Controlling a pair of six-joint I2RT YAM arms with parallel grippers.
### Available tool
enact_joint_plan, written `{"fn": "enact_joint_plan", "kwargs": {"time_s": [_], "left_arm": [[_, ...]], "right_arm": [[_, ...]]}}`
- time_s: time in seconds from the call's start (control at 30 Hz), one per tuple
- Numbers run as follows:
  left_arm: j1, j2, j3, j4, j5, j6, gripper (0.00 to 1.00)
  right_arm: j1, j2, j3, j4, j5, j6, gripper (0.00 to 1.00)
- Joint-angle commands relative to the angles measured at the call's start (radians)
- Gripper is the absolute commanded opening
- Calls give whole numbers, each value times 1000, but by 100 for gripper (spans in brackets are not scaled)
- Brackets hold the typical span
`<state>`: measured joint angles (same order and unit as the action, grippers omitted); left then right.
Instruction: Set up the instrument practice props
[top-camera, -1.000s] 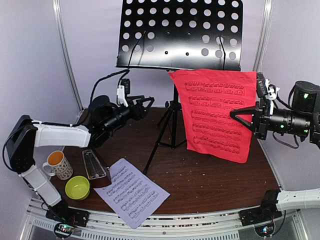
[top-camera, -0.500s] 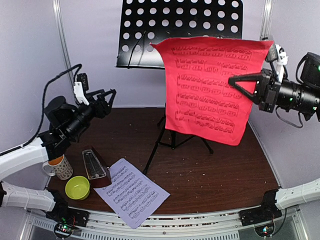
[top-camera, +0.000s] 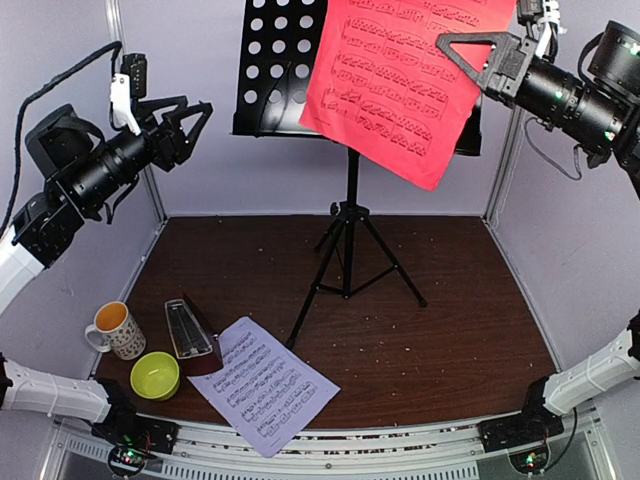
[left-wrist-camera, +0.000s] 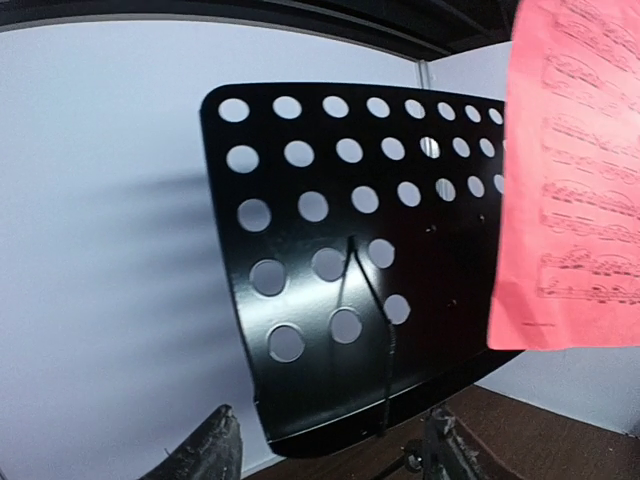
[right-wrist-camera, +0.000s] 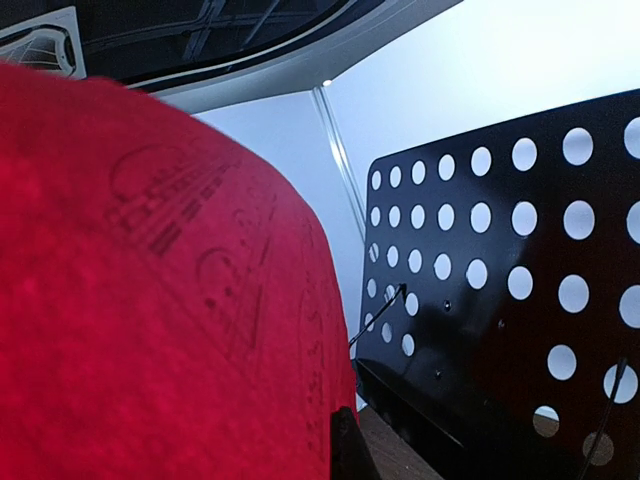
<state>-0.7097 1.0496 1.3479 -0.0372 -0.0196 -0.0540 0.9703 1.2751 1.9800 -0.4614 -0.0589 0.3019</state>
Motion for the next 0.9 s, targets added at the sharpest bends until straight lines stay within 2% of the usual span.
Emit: {"fn": "enact_joint_plan", "kwargs": {"time_s": [0.0, 0.13, 0.43, 0.7, 0.87], "left_arm": [[-55, 90, 119, -101, 28, 96, 65], [-98, 181, 244, -148, 8, 142, 66], [-127, 325, 414, -179, -43, 153, 68], [-128, 446, 573, -258, -151, 161, 64], [-129, 480, 609, -279, -183, 184, 63]], "right_arm": [[-3, 70, 125, -15, 93, -5, 0], [-29, 126, 188, -35, 126, -8, 0], [-77, 173, 202, -43, 148, -17, 0], [-93, 201, 243, -67, 191, -63, 0], [-95, 207, 246, -60, 210, -90, 0]]}}
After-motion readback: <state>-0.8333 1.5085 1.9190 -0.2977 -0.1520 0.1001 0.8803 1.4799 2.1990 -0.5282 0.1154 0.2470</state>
